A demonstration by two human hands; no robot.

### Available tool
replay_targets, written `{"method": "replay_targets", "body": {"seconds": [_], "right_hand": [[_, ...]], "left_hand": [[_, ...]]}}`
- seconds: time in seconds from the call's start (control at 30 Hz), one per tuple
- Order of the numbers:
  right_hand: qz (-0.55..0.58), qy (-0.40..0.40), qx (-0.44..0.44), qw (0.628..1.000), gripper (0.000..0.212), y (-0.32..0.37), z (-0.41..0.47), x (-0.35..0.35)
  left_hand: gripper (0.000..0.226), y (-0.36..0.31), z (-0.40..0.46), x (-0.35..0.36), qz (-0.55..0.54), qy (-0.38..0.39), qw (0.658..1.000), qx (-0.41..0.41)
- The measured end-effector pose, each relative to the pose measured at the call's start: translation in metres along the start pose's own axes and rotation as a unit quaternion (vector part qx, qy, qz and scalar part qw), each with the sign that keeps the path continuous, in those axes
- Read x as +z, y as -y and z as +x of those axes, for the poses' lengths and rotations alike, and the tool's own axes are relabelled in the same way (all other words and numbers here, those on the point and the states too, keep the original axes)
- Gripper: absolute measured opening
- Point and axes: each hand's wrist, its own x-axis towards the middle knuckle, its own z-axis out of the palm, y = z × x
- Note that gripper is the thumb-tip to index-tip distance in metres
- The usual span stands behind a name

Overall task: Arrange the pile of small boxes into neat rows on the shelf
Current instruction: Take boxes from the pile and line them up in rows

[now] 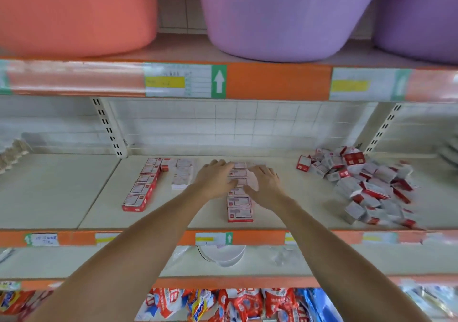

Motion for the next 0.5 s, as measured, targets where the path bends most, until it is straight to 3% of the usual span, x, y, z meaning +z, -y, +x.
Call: {"method": "replay_targets", "body": {"seconds": [0.5], "right_hand": [[0.01, -0.059, 0.077, 0.995, 0.052, -0.162, -0.071, -0.081]], "left_hand": [[0.054, -0.177, 0.053, 0.033, 0.021, 0.033, 0.998, 0.044]]}}
